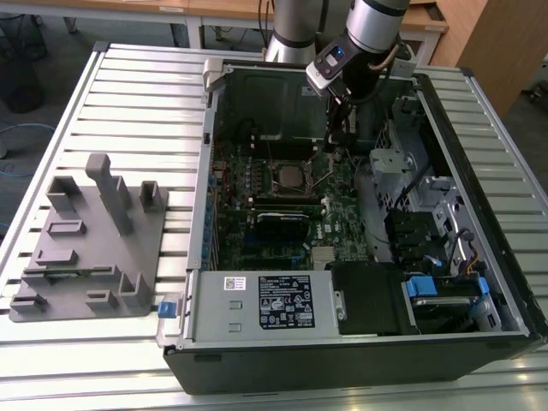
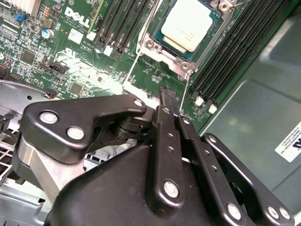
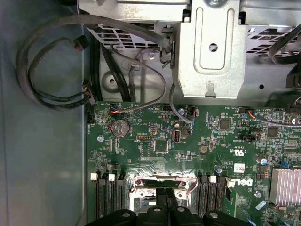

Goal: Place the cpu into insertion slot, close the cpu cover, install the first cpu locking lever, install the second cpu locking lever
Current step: 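Close the cpu cover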

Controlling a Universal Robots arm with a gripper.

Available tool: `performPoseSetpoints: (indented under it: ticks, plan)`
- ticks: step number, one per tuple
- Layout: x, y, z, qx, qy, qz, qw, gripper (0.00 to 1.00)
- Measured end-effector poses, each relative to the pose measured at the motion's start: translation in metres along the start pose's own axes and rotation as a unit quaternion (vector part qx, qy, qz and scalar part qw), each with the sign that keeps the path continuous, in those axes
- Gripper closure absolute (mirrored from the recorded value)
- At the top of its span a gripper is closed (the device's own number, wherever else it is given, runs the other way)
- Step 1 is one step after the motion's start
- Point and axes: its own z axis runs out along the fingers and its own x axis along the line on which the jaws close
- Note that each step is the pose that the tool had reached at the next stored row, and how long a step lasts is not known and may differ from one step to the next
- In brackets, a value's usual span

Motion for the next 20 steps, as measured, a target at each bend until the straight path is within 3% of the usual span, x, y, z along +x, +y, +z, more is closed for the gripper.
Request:
performPoseSetpoints:
  ticks: [20]
  plan:
    - [0.0, 0.0, 0.0, 0.006, 0.0, 0.0, 1.0, 0.89]
